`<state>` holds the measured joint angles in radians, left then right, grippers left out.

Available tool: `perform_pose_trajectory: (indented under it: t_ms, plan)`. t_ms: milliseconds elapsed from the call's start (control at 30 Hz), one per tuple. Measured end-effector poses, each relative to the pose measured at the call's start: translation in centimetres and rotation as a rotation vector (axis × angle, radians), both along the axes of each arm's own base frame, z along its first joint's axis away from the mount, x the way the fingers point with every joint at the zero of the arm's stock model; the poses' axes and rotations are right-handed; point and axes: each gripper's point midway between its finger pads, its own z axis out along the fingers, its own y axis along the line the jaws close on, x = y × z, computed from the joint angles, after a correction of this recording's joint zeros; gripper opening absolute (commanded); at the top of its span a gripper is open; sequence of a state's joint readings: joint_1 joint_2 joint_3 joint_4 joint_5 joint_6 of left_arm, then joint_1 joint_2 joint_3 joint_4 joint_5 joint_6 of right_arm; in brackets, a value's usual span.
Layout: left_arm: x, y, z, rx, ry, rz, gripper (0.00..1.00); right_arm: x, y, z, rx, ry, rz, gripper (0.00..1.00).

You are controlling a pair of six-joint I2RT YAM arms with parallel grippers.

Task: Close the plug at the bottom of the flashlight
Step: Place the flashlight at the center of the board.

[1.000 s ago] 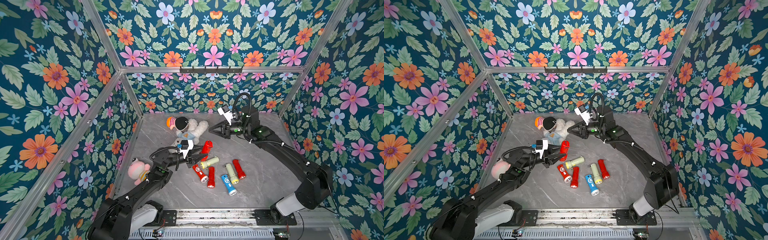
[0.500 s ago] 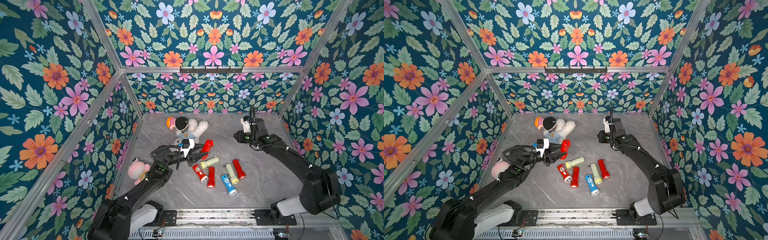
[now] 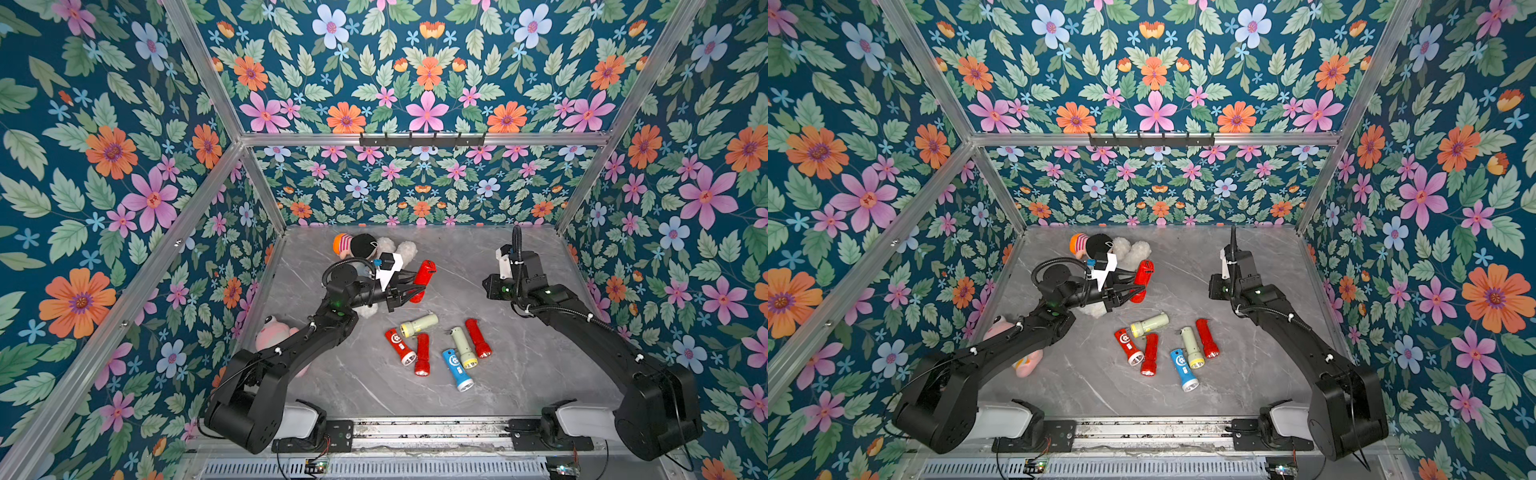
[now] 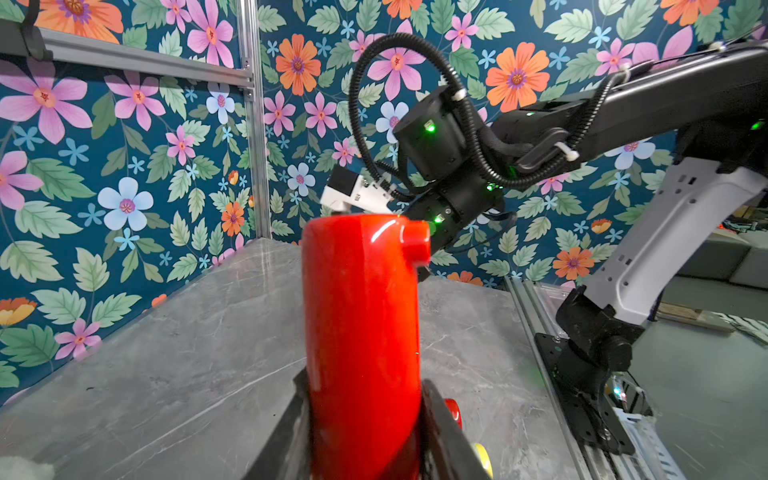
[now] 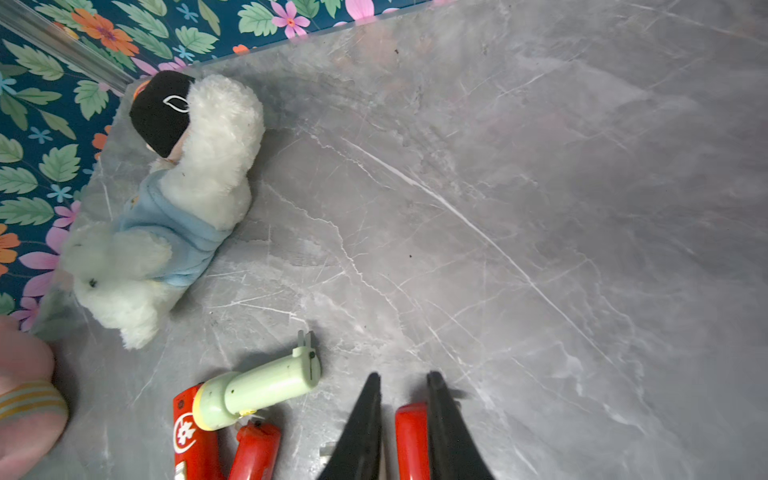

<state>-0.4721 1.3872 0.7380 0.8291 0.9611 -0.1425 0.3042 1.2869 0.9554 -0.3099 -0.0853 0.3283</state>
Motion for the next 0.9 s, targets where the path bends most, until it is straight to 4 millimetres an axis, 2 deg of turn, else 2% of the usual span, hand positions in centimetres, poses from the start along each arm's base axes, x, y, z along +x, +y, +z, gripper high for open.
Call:
perform_pose_trajectory:
  t_ms: [100, 300, 400, 500, 700, 900]
  plan:
    - [2.3, -0.3, -0.5, -0.003, 0.078, 0.070, 0.00, -0.4, -0.9, 0.0, -0.026, -0.012, -0.021, 0.23]
    - [11.0, -1.2, -1.1, 0.033, 0.325, 0.328, 0.00, -0.7, -2.1, -0.1, -0.067, -0.027, -0.060, 0.21]
    - [13.1, -2.6, -2.9, 0.087, 0.445, 0.381, 0.00, -0.6, -2.2, -0.3, -0.075, -0.025, -0.065, 0.21]
    - [13.5, -4.8, -5.0, 0.157, 0.534, 0.413, 0.00, -0.6, -2.2, -0.3, -0.077, -0.024, -0.065, 0.21]
    - [12.4, -9.4, -7.4, 0.261, 0.623, 0.448, 0.00, -0.6, -2.3, -0.2, -0.078, -0.028, -0.068, 0.20]
    - [12.6, -10.0, -10.9, 0.335, 0.735, 0.589, 0.00, -0.8, -2.9, 0.7, -0.086, -0.058, -0.094, 0.20]
